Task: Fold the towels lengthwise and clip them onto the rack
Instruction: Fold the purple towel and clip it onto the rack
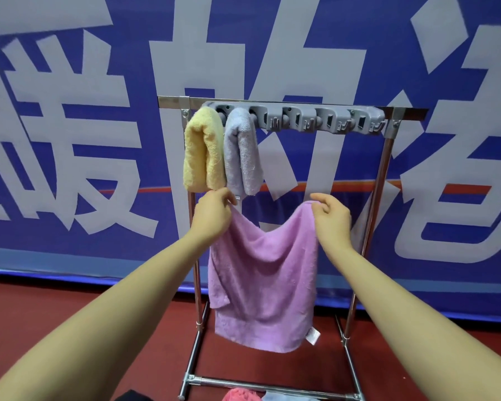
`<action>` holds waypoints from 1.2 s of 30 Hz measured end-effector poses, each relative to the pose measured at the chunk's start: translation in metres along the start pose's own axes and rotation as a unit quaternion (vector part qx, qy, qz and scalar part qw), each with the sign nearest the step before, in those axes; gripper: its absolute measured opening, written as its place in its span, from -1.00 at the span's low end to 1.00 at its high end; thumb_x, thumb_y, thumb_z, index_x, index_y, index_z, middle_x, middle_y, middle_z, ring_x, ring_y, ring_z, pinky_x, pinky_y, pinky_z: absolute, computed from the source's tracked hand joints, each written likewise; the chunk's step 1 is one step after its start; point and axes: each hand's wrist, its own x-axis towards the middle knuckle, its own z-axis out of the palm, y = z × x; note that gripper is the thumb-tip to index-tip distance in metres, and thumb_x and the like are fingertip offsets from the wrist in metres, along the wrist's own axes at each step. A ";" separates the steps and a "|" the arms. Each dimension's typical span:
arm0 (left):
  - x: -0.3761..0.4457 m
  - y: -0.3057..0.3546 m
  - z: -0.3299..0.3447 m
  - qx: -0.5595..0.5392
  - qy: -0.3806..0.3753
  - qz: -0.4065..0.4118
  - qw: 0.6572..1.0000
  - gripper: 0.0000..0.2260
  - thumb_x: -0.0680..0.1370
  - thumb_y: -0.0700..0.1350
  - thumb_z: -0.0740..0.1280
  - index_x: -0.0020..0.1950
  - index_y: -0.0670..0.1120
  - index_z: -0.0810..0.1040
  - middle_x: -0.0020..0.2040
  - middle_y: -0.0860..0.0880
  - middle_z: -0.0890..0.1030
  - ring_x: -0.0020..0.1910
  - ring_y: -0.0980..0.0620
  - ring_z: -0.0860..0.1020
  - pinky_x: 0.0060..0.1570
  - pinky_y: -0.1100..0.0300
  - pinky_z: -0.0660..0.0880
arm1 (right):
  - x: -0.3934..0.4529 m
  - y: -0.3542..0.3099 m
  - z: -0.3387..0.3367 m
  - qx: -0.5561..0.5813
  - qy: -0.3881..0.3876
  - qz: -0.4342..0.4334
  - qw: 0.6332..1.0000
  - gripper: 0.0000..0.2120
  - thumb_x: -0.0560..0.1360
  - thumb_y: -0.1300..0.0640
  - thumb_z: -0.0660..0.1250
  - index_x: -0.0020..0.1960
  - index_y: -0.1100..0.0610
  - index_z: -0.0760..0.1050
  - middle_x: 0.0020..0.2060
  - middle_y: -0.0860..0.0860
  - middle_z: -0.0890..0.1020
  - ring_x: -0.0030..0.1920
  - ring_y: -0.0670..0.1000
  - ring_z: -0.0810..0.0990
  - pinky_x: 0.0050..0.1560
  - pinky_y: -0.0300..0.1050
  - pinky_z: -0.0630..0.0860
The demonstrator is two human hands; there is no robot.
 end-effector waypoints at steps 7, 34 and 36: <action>-0.020 0.030 0.034 -0.004 -0.112 0.066 0.992 -0.71 0.48 0.02 0.29 0.16 -0.04 0.55 -0.03 0.04 0.42 0.05 0.05 0.41 0.17 0.08 0.24 | -0.010 -0.026 0.017 0.041 -0.137 -0.096 0.985 -0.80 0.55 0.23 0.23 -0.03 -0.09 0.44 -0.11 -0.08 0.63 0.01 -0.04 0.60 0.07 -0.16 0.49; 0.014 0.021 0.003 0.056 -0.073 0.056 0.994 -0.58 0.46 -0.32 0.15 0.31 -0.12 0.37 0.24 -0.17 0.38 0.23 -0.20 0.38 0.25 -0.03 0.34 | -0.007 -0.033 0.005 0.109 0.063 0.048 0.991 -0.51 0.51 0.18 0.32 -0.50 0.04 0.18 -0.47 -0.01 0.14 -0.37 -0.04 0.13 -0.38 -0.16 0.11; 0.021 0.015 -0.004 0.045 -0.032 0.064 0.996 -0.63 0.46 -0.34 0.14 0.25 -0.12 0.37 0.18 -0.15 0.47 0.16 -0.17 0.44 0.19 -0.07 0.40 | -0.002 -0.028 0.001 0.113 0.097 0.057 0.987 -0.58 0.51 0.22 0.28 -0.47 0.02 0.25 -0.34 -0.05 0.14 -0.24 -0.01 0.10 -0.33 -0.12 0.17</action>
